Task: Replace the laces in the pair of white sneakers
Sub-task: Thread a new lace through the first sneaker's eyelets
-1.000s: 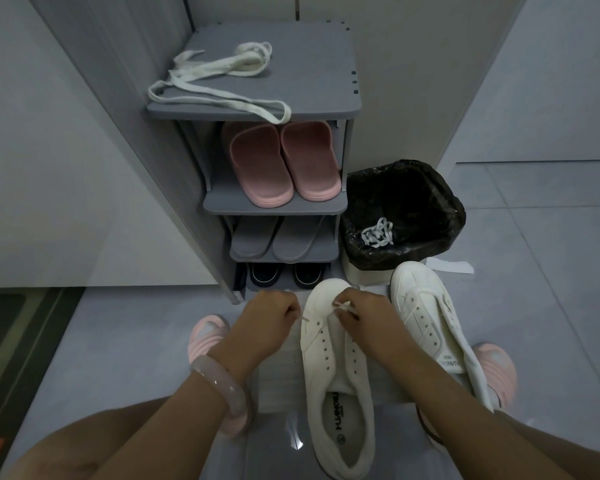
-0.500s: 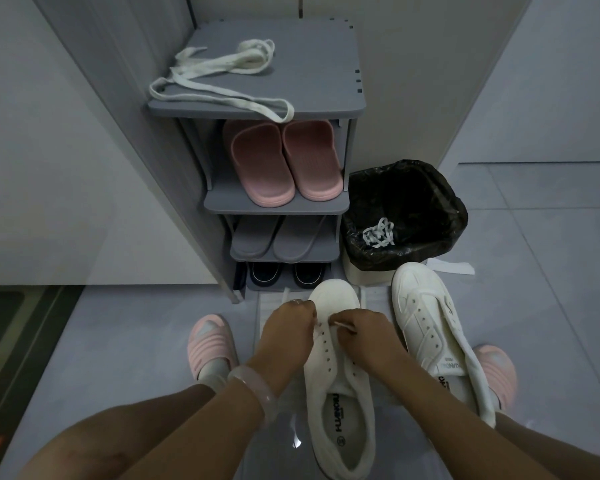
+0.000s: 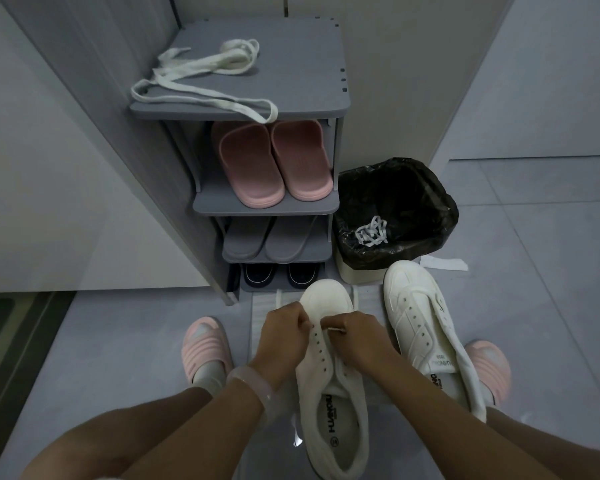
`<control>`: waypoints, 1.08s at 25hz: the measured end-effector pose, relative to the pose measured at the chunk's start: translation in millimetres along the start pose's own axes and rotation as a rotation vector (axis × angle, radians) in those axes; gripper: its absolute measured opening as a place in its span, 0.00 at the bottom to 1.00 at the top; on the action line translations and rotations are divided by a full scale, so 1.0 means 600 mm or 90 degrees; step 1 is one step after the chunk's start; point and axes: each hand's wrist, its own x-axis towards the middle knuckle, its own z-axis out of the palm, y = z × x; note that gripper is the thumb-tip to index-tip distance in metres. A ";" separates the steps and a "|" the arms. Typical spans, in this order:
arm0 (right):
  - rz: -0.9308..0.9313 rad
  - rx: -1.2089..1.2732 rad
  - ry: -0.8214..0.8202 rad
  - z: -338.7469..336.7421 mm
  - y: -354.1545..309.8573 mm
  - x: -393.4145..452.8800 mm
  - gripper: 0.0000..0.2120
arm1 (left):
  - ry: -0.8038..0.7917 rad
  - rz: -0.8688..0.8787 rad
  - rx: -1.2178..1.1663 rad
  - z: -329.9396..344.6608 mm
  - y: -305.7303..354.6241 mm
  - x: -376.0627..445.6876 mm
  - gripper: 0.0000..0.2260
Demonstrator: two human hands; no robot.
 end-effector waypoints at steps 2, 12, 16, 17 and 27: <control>-0.006 0.003 -0.007 -0.003 0.001 0.001 0.18 | 0.028 -0.095 -0.088 -0.002 0.001 0.001 0.12; 0.071 0.230 -0.055 -0.013 0.007 0.007 0.15 | -0.019 0.139 0.329 0.010 0.035 -0.027 0.11; 0.041 0.185 -0.034 -0.012 0.005 0.003 0.16 | -0.054 0.062 0.210 -0.002 0.036 -0.030 0.11; 0.033 0.151 -0.012 -0.008 0.002 0.000 0.17 | -0.069 0.046 0.182 -0.009 0.032 -0.023 0.07; 0.017 -0.085 0.116 0.016 -0.035 -0.015 0.10 | -0.148 0.094 0.043 -0.034 -0.012 -0.008 0.03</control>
